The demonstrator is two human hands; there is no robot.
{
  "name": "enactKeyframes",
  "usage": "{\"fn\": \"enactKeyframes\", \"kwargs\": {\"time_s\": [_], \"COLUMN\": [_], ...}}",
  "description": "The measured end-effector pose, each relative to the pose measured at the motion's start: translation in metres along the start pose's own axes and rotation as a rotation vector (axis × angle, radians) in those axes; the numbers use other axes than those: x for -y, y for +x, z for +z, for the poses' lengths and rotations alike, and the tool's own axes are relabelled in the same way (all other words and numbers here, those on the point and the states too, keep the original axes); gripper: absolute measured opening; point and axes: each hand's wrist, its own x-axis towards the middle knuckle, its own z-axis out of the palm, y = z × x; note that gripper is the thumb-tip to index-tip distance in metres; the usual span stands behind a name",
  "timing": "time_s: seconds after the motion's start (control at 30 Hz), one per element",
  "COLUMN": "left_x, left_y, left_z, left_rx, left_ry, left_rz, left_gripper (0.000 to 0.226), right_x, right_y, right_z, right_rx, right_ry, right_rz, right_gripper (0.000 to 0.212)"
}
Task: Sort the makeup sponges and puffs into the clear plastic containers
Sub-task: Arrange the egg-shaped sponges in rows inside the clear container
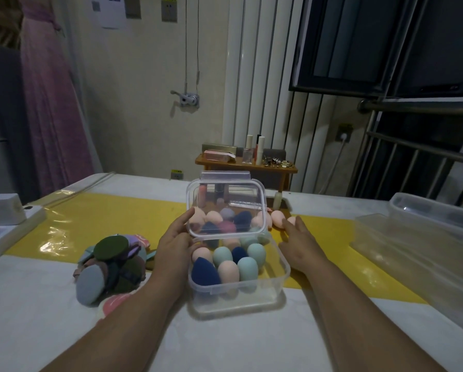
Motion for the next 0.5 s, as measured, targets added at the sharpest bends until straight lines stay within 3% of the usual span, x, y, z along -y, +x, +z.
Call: {"fn": "enactKeyframes", "kwargs": {"time_s": [0.23, 0.37, 0.5], "left_x": [0.0042, 0.0054, 0.005], "left_y": [0.0052, 0.0059, 0.0046], "left_z": [-0.0008, -0.0018, -0.0016], "left_rx": [0.005, 0.005, 0.002], "left_ry": [0.028, 0.029, 0.018], "left_rz": [0.016, 0.014, 0.005], "left_gripper": [0.052, 0.054, 0.055], "right_x": [0.0062, 0.0032, -0.0008], "right_y": [0.0054, 0.0014, -0.0007], "right_z": [0.0056, 0.0032, -0.0007], "right_rx": [-0.093, -0.245, -0.335], "right_ry": [0.065, 0.186, 0.346], "right_rz": [0.047, 0.134, 0.154], "right_gripper": [0.076, 0.044, 0.031]}}
